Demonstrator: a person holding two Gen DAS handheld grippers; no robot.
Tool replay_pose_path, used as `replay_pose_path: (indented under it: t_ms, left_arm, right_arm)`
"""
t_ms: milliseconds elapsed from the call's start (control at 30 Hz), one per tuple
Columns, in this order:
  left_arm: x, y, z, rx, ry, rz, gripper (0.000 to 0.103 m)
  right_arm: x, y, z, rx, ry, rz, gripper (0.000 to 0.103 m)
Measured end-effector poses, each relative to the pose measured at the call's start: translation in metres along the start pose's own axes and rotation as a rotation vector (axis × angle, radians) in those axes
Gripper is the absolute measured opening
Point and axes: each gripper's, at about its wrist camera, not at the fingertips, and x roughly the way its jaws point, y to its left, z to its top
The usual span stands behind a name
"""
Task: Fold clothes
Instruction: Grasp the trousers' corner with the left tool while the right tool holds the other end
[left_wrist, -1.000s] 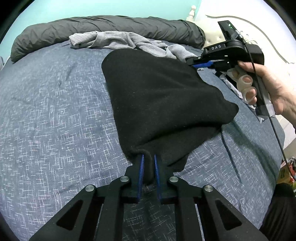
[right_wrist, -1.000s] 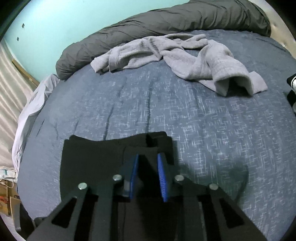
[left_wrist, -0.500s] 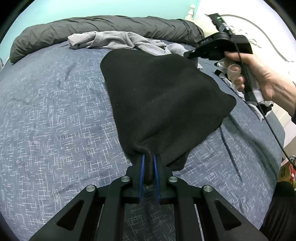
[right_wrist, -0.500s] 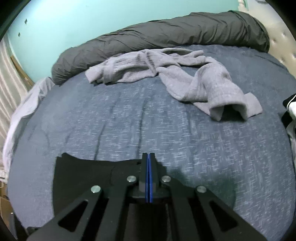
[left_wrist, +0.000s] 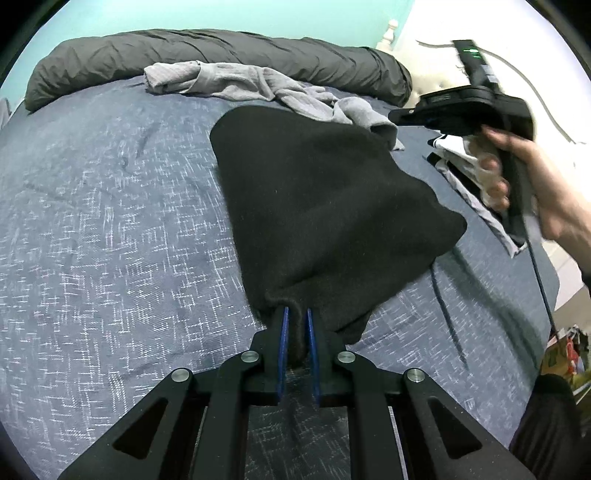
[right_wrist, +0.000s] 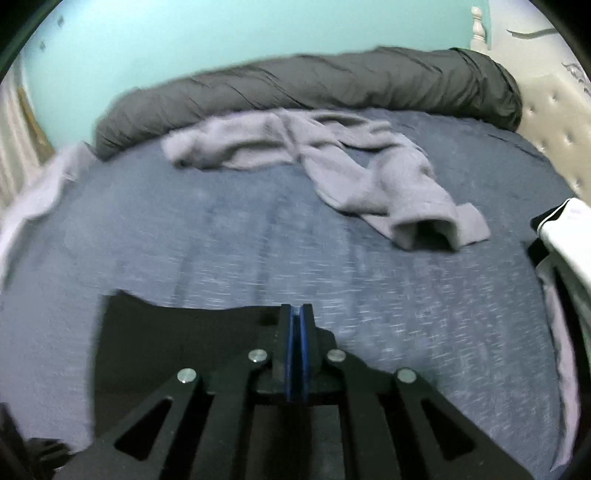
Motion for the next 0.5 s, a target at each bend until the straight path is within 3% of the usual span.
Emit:
replay_pose_path:
  t_ms: [133,300,500]
  left_arm:
    - [-0.011,0.003,0.002,-0.009,-0.024,-0.003,0.011]
    - [-0.025,0.015,0.002,-0.039,-0.046,0.010,0.011]
    - [-0.040,0.034,0.003,-0.084,-0.075,0.033,0.011]
  right_arm:
    - [-0.008,0.031,-0.025,-0.035,0.016,0.111,0.004]
    - [0.029,0.045,-0.052,-0.055,0.122,0.083,0.004]
    - [-0.005,0.036,-0.058,0.062,0.029,0.126,0.009]
